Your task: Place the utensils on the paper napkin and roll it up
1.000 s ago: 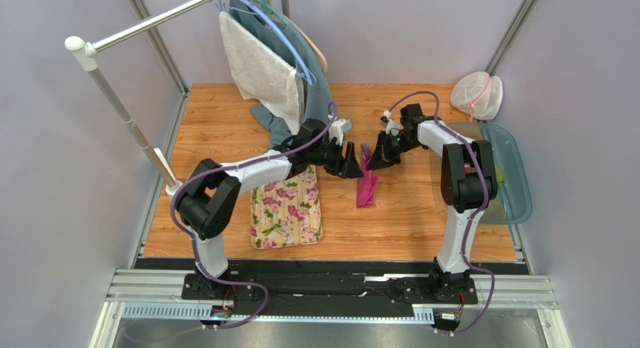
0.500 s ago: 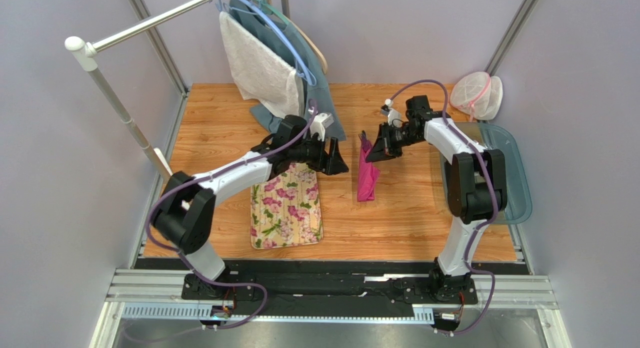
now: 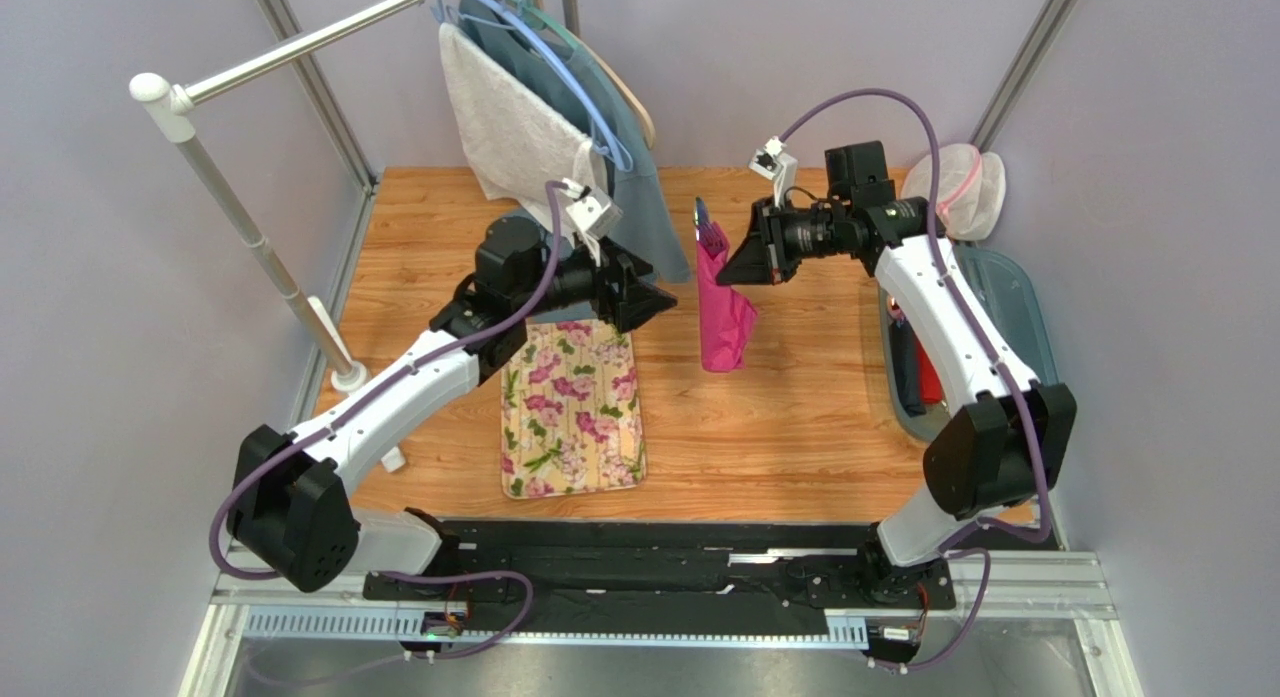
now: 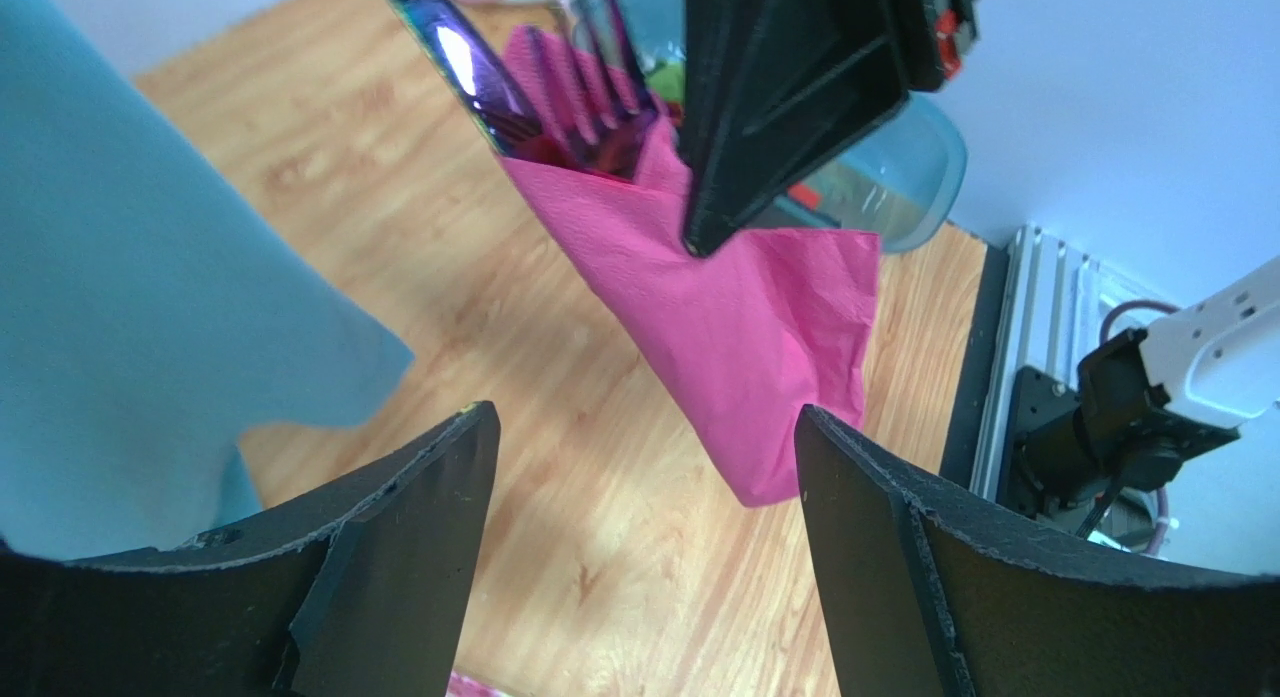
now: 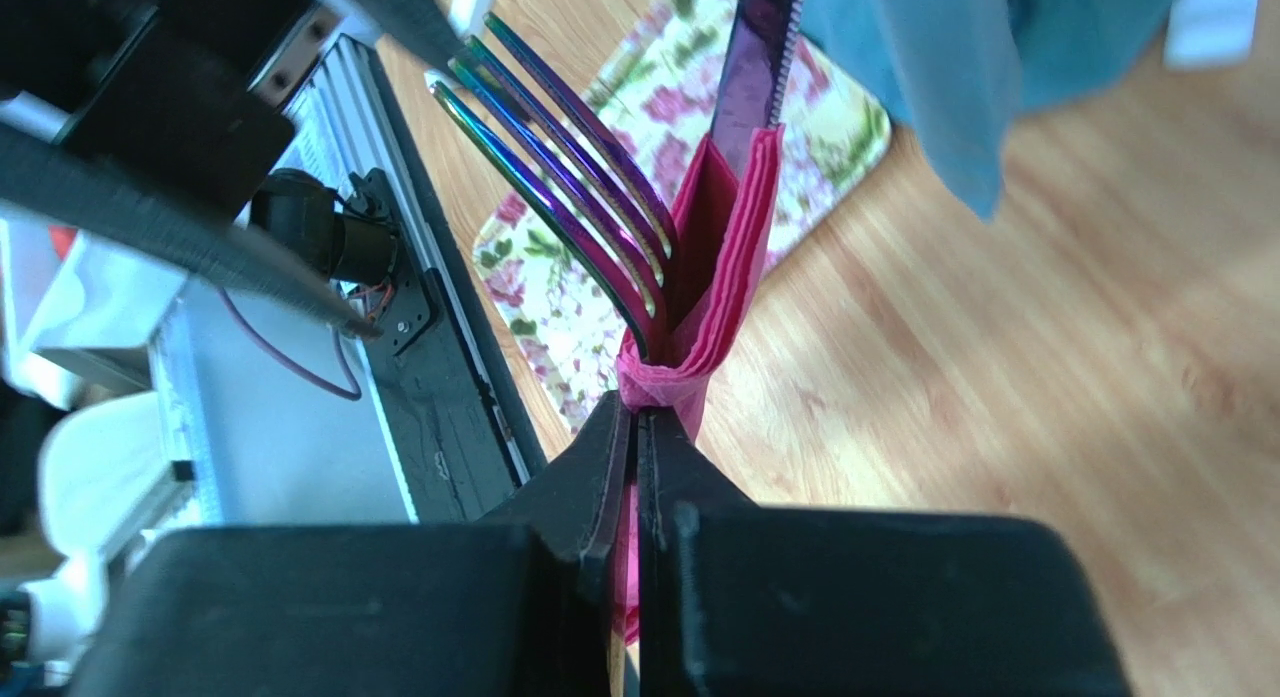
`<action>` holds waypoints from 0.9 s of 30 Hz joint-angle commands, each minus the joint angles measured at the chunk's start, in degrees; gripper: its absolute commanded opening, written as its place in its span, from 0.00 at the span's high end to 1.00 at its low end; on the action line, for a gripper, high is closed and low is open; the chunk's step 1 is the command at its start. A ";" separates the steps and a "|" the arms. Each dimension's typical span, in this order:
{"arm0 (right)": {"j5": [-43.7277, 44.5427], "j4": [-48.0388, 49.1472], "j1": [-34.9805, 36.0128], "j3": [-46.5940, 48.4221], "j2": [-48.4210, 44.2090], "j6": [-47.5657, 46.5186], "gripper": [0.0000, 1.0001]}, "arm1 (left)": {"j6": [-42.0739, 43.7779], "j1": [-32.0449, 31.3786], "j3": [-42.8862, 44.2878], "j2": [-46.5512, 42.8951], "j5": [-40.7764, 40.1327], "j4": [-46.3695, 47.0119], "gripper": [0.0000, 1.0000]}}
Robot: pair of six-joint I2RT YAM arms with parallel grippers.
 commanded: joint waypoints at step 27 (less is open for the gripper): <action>6.55 10.13 17.77 4.86 -15.76 -8.85 1.00 | -8.67 1.97 6.12 -1.01 31.83 19.11 0.42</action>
